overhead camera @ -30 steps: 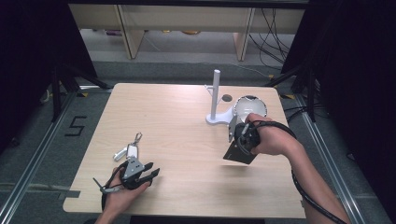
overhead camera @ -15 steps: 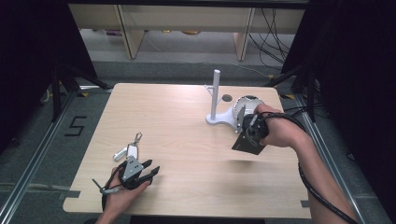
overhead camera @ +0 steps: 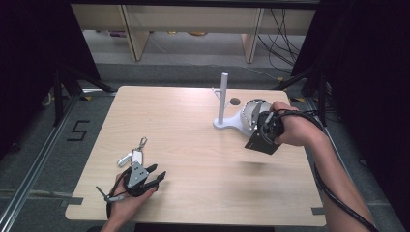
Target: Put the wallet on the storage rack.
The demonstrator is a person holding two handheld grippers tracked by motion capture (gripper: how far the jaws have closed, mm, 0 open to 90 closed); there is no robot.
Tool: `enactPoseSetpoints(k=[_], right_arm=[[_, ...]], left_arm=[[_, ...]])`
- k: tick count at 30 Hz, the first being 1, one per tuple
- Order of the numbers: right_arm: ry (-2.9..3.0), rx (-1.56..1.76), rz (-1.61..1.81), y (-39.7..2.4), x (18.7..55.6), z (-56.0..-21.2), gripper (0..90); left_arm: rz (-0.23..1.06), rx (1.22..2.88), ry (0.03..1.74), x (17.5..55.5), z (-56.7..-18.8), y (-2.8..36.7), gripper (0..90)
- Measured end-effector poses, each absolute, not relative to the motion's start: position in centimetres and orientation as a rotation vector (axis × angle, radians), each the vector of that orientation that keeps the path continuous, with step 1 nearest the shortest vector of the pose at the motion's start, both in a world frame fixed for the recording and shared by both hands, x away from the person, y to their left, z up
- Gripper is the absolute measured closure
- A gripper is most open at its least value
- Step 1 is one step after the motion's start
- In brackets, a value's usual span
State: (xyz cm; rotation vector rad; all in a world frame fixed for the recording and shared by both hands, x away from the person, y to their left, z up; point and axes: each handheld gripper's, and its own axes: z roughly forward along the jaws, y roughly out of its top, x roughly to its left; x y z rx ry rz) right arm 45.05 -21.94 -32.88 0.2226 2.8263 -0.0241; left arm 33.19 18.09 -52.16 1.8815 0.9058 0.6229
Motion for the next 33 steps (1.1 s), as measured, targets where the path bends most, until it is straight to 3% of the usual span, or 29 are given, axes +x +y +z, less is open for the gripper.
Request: enactPoseSetpoints(k=[33], right_arm=[[2.717, 0.239, -0.053, -23.0, 48.2, -31.0, 79.0]], left_arm=[[0.614, 1.87, 0.913, 33.3, -52.2, 18.0, 53.3]])
